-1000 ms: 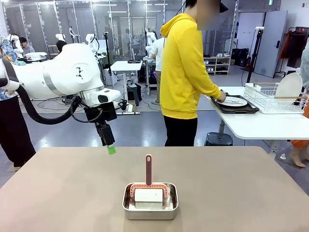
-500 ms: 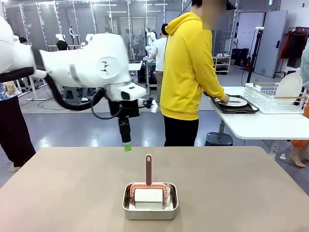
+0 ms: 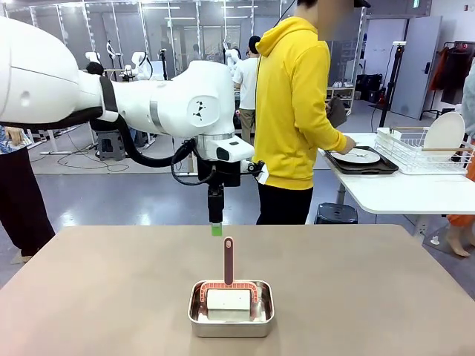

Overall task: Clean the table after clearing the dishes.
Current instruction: When the right (or left) Handle tray is removed, use the right hand (or left hand) to clean the right (or left) side of the table with the Lint Roller.

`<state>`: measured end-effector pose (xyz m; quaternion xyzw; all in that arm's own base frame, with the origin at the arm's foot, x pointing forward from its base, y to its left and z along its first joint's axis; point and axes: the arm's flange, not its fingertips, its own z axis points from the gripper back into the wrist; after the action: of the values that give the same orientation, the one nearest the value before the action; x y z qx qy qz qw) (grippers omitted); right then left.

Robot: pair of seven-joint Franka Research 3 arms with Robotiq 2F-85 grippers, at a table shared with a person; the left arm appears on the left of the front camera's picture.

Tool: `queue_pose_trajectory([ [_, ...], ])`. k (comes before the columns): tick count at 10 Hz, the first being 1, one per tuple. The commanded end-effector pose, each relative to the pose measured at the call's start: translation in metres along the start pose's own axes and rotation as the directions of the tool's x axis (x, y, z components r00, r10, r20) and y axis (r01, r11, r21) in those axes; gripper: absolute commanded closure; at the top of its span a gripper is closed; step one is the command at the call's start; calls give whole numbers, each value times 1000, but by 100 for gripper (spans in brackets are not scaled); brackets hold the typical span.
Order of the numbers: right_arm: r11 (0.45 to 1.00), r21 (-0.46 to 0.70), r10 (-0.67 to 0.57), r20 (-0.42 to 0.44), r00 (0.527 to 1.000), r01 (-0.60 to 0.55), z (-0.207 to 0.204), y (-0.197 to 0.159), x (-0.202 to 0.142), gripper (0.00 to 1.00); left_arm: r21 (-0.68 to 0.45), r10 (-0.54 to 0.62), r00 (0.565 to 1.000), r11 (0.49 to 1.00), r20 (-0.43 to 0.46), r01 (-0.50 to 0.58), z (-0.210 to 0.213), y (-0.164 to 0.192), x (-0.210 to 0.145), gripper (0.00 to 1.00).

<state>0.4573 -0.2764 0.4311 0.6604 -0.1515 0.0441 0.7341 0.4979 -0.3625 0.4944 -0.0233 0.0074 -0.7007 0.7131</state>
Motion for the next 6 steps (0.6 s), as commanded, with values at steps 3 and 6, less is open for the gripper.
queue_pose_trajectory([
  [3,1000,1,22,-1,1000,-22,-1,1,-3,2,-2,-87,995,996,44,87,-21,13,8,0],
  [6,1000,1,22,-1,1000,-22,-1,1,-3,2,-63,-69,997,995,36,71,-46,13,21,0],
])
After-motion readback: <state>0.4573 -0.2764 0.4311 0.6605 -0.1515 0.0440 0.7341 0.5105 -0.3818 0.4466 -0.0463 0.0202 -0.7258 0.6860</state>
